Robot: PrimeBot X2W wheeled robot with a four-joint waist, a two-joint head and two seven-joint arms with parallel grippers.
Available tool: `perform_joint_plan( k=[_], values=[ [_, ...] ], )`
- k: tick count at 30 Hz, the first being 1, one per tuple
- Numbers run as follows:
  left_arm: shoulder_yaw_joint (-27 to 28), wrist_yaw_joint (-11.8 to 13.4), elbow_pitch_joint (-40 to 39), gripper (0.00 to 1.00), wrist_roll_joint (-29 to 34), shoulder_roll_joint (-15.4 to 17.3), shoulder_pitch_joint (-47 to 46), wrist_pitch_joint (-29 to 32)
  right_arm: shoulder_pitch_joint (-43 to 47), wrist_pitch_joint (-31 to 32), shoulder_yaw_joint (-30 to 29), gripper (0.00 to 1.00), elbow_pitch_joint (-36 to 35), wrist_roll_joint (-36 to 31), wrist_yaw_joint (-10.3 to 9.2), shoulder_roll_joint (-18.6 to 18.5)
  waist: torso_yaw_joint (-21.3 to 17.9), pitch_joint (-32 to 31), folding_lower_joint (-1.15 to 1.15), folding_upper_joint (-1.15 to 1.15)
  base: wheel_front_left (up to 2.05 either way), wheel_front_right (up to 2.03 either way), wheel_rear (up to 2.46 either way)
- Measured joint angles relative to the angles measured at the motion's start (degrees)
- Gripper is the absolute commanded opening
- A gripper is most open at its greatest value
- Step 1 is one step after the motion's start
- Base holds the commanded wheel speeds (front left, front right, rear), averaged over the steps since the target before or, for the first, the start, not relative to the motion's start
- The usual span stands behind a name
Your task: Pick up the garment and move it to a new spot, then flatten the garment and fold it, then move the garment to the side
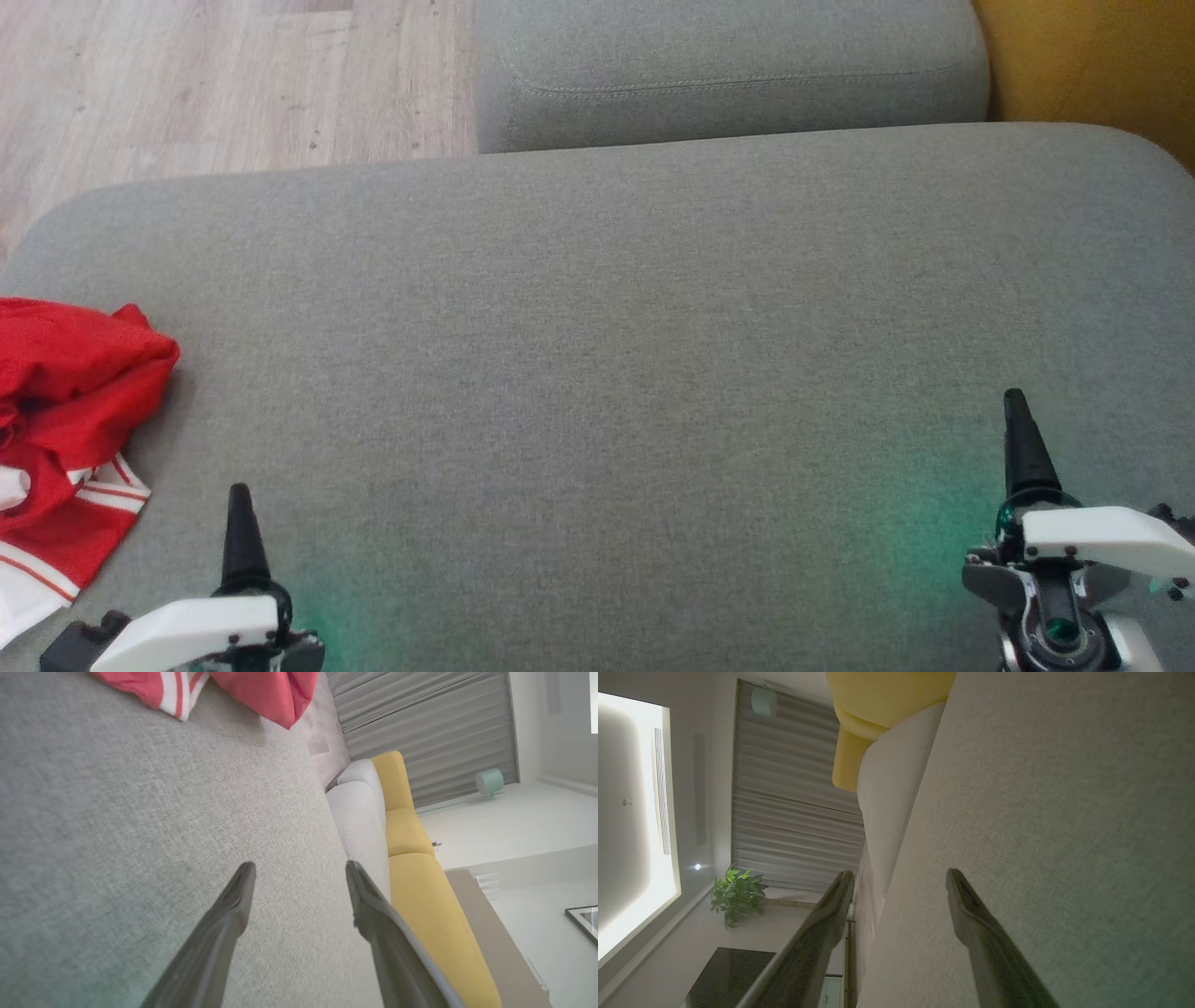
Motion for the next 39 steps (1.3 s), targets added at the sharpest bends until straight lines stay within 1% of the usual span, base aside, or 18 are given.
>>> perform_joint_plan(
  k=[17, 39],
  values=[
    [-1.8, 0.0, 0.4, 1.00, 15.8, 0.1, -0.4, -2.9, -1.1, -2.9, 2.0, 1.00, 1.3, -13.5, 0.00, -0.2, -0.1, 0.2, 0.00, 0.00, 0.00, 0.00, 0.00],
    [-3.5, 0.0, 2.4, 1.00, 32.3, 0.1, -1.2, -6.5, -2.6, -6.5, 5.3, 1.00, 4.0, -29.4, 0.00, -1.0, -0.2, 0.3, 0.00, 0.00, 0.00, 0.00, 0.00]
  ],
)
